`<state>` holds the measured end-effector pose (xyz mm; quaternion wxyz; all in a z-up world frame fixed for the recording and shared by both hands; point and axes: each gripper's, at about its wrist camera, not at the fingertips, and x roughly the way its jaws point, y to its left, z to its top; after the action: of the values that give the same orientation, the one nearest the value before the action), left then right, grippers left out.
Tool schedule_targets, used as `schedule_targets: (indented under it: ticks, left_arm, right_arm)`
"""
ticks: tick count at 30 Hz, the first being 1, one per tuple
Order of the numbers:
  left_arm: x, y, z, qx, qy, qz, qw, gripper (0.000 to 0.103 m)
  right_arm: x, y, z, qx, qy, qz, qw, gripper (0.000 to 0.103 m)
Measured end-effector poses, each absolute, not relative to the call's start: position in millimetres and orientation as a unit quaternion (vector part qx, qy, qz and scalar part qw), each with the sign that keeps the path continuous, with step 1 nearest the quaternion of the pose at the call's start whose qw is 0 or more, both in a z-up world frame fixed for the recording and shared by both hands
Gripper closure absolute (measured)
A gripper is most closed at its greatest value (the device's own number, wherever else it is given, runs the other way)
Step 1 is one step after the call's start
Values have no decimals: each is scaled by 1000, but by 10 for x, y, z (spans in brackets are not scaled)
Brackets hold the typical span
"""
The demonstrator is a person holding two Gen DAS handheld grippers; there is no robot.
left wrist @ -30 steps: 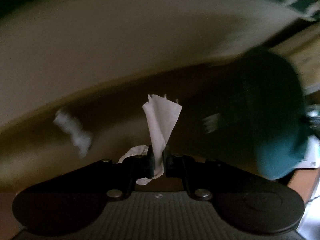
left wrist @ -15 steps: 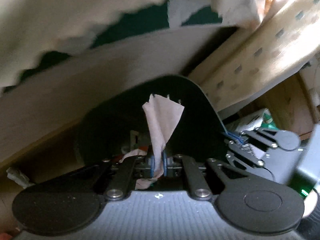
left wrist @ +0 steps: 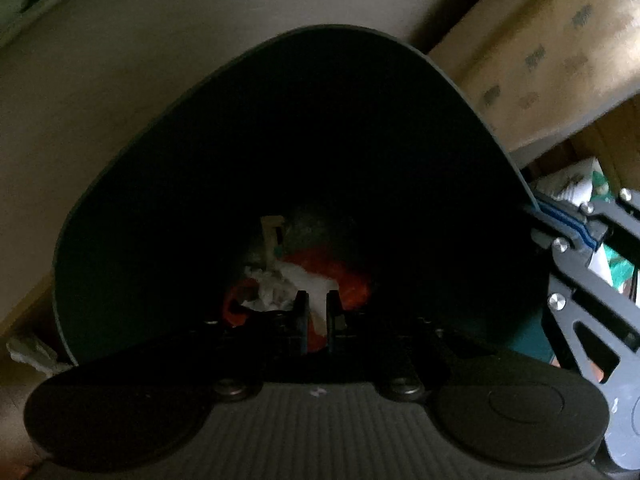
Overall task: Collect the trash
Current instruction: 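Carry the white cloth into the green bin and open the left tool, then grasp the crumpled grey tissue from the floor with the left tool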
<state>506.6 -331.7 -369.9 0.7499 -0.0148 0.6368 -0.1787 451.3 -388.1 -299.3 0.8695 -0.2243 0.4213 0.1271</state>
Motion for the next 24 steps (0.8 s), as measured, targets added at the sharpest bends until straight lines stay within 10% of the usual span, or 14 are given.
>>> schedule_targets:
  ticks: [5,12,24]
  left_arm:
    - [5037,-3373,-3651,-2,636,-191,748,92]
    - [5009,-3141,-3402,-10,622,-205,755,56]
    - [4761,-2539,-2899,-51,599,-213,770,50]
  right_arm:
    - [4551,-3944,-3026,-216,428,122,869,101]
    - [4596,-4005,-3070,-208,435,114,869,100]
    - [4616,-4316,-3243,-184,482,90,852,99]
